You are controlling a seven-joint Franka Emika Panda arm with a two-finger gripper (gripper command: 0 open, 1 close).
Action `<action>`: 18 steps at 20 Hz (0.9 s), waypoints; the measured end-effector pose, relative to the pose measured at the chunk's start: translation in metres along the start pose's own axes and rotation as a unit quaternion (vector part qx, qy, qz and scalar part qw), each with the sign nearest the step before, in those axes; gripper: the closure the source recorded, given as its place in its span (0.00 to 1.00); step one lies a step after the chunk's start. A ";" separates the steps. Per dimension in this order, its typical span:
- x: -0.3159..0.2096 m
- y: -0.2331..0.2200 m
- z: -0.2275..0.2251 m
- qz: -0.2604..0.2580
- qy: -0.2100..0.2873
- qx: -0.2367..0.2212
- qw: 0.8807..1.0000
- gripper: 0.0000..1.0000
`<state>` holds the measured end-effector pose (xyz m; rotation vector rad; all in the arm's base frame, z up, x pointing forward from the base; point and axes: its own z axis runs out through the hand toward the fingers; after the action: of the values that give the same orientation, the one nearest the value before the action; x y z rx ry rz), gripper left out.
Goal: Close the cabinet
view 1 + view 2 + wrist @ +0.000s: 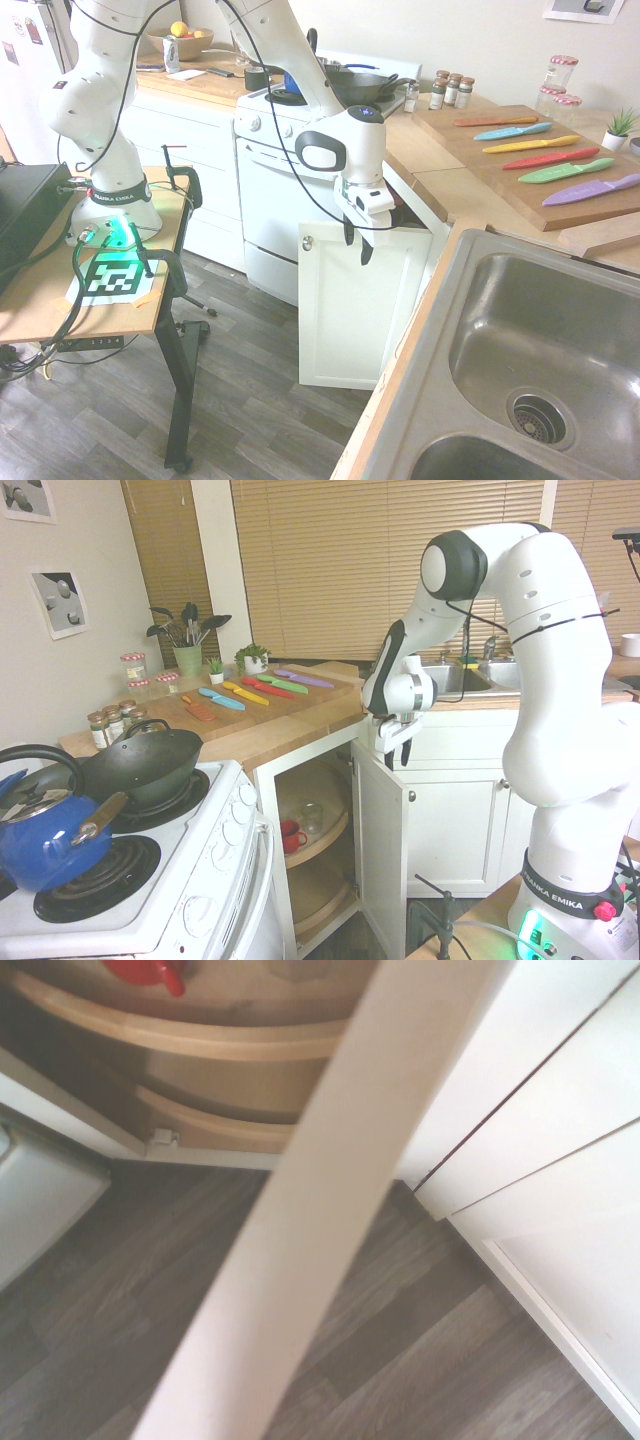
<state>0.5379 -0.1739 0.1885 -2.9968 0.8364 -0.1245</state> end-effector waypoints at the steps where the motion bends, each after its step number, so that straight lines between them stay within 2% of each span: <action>1: -0.002 0.000 0.001 -0.002 0.000 -0.001 1.000 1.00; 13: -0.008 -0.005 -0.008 -0.027 0.011 -0.006 1.000 1.00; 18: -0.013 -0.015 -0.012 -0.074 0.022 -0.027 0.997 1.00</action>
<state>0.5333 -0.1547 0.2002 -3.1159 0.6313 -0.1738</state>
